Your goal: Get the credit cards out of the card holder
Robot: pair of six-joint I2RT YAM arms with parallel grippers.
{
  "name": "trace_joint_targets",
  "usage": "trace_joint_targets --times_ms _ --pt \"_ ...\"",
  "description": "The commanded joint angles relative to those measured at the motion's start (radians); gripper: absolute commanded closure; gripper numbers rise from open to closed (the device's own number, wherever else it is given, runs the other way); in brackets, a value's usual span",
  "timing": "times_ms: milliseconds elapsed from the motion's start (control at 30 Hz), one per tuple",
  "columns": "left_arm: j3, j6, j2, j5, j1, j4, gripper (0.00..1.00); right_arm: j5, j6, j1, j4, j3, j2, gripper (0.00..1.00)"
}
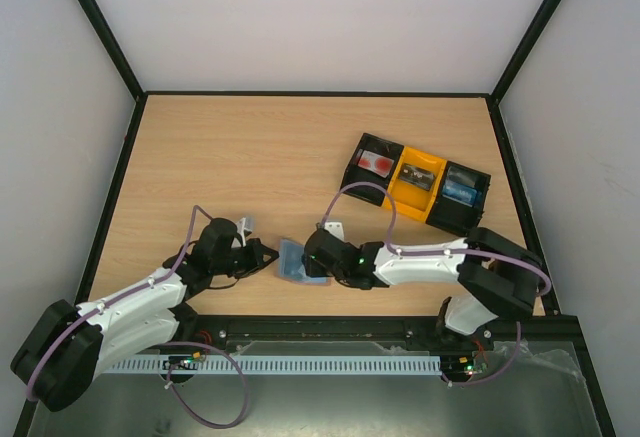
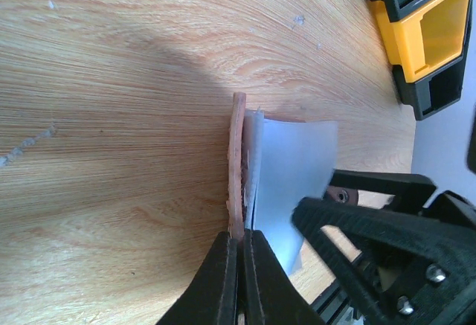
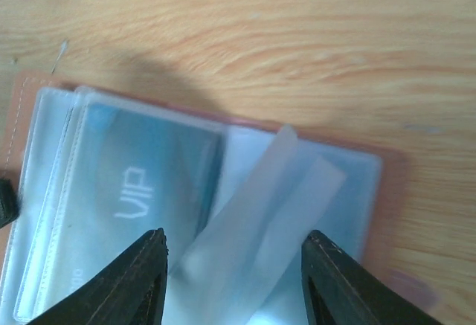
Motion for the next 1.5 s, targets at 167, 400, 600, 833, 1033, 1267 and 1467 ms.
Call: trace_joint_targets --times_ms 167,400,600,833,1033,1267,1467 --pt "-0.004 -0.006 0.017 0.017 -0.005 0.024 0.97 0.151 -0.048 0.003 -0.168 0.038 -0.197 0.52" --pt "-0.001 -0.008 0.029 0.02 -0.006 0.033 0.97 -0.02 -0.033 0.002 0.025 0.011 -0.183 0.47" --pt "0.001 -0.008 0.026 0.02 -0.006 0.028 0.97 -0.07 0.002 0.002 0.08 0.016 -0.104 0.38" --pt "-0.002 -0.014 0.026 0.017 -0.011 0.035 0.97 -0.112 0.037 0.004 0.14 0.008 -0.029 0.37" --pt "-0.004 -0.014 0.026 0.015 -0.011 0.034 0.97 -0.123 0.046 0.005 0.154 0.012 0.024 0.36" --pt "-0.007 -0.015 0.021 0.013 -0.014 0.032 0.97 -0.131 0.054 0.01 0.17 0.01 0.059 0.37" --pt "-0.006 -0.011 0.023 0.008 -0.014 0.028 0.97 -0.128 0.053 0.011 0.166 0.012 0.084 0.41"
